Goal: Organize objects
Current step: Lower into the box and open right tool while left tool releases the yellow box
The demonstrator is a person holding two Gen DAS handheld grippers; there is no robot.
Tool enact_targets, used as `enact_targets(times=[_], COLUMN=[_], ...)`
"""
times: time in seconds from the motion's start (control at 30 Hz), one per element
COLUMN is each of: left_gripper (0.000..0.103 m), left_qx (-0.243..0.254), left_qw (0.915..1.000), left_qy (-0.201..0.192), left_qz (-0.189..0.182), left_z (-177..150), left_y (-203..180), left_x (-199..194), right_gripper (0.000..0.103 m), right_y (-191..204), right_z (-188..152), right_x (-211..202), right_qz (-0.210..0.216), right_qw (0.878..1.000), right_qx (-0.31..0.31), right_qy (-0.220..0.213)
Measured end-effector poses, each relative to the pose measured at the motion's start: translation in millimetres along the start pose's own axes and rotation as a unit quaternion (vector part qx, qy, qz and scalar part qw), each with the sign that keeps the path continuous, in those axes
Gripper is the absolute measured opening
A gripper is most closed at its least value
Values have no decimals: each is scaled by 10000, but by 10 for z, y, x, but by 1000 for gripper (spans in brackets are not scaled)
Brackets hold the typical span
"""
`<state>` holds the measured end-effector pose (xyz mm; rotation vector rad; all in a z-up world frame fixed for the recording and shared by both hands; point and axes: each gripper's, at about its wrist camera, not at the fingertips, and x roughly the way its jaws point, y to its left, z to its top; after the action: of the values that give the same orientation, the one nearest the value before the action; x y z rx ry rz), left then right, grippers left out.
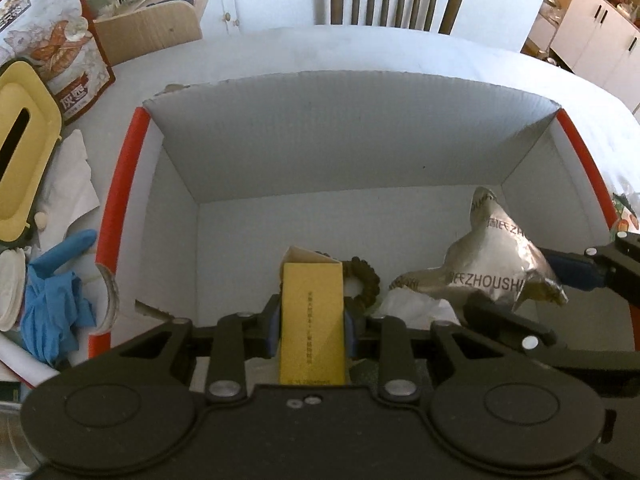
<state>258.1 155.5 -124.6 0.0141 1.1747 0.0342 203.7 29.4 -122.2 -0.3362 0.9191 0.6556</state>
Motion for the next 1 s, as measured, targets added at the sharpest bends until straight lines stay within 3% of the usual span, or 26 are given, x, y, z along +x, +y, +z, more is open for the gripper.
enact_targets(times=[0.3, 0.53, 1.0], left_gripper=[30, 34, 55], left_qx=[-42, -91, -215], left_qw=[9998, 9999, 9993], left_qy=[205, 95, -295], left_qz=[-6, -5, -75], left_z=[31, 20, -40], left_y=[9, 20, 1], left_x=[63, 10, -312], right_gripper=[53, 60, 62], right_y=[-10, -124, -320], right_z=[-16, -12, -108], right_x=[-105, -320, -867], right_qz=[-131, -98, 161], right_qw=[9999, 9997, 9966], right_qx=[-79, 63, 417], right_qy=[-21, -226, -691])
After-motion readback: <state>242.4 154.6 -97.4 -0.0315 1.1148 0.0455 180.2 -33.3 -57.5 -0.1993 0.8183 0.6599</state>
